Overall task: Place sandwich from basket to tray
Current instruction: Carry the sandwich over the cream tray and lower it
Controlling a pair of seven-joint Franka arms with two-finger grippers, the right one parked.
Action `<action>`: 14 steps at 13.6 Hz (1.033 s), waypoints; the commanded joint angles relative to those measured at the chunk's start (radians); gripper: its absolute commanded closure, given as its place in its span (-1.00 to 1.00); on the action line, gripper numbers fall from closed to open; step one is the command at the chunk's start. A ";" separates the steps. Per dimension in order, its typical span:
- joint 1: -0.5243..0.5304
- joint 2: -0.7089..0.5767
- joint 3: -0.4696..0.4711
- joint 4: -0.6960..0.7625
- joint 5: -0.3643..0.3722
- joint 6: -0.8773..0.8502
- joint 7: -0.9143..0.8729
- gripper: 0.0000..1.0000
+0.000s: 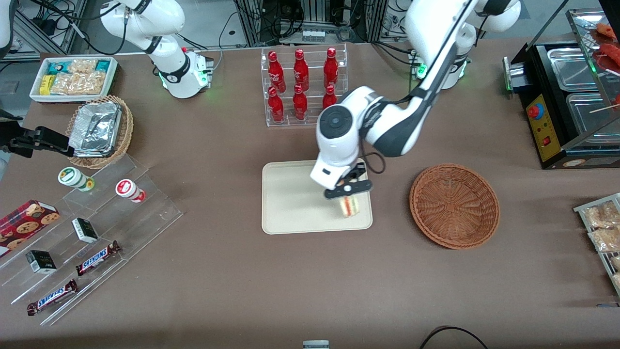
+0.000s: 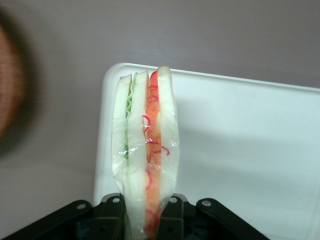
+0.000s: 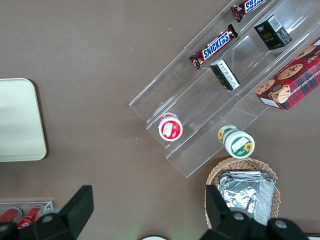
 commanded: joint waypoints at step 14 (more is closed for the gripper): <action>-0.136 0.236 0.020 0.112 0.087 0.128 -0.010 -1.00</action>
